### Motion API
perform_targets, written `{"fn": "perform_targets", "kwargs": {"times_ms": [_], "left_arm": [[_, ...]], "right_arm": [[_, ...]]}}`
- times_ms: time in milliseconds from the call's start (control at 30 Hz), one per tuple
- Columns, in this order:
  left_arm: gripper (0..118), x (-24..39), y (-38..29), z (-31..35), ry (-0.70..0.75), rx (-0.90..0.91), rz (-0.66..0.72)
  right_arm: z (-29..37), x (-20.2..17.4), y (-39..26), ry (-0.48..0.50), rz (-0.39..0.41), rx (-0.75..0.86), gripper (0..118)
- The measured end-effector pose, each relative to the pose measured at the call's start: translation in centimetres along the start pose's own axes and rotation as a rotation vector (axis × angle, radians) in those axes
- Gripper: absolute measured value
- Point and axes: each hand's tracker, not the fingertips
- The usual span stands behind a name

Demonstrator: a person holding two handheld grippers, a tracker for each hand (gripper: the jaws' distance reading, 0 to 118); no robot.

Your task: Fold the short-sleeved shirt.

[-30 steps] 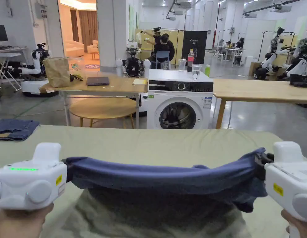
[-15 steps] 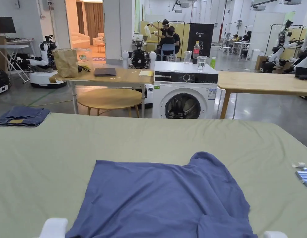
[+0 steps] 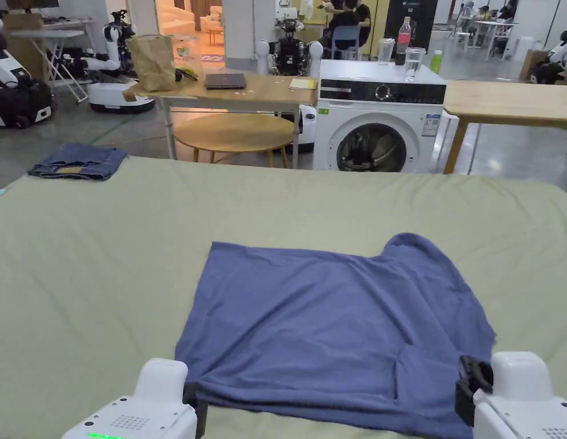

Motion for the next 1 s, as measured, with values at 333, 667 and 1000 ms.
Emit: {"fn": "perform_targets", "kwargs": {"times_ms": [333, 667, 1000], "left_arm": [[91, -5.3, -2.6, -2.8, 0.124, -0.082, 0.074], [24, -7.2, -0.3, -10.5, 0.039, -0.237, 0.058], [0, -6.1, 1.0, -8.9, 0.085, -0.212, -0.026]], "right_arm": [[-1.8, 0.7, -2.4, 0.007, -0.008, -0.122, 0], [-3.6, 3.4, -2.6, -0.062, -0.057, -0.195, 0], [-3.7, 10.0, -3.4, -0.149, -0.133, -0.363, 29]]}}
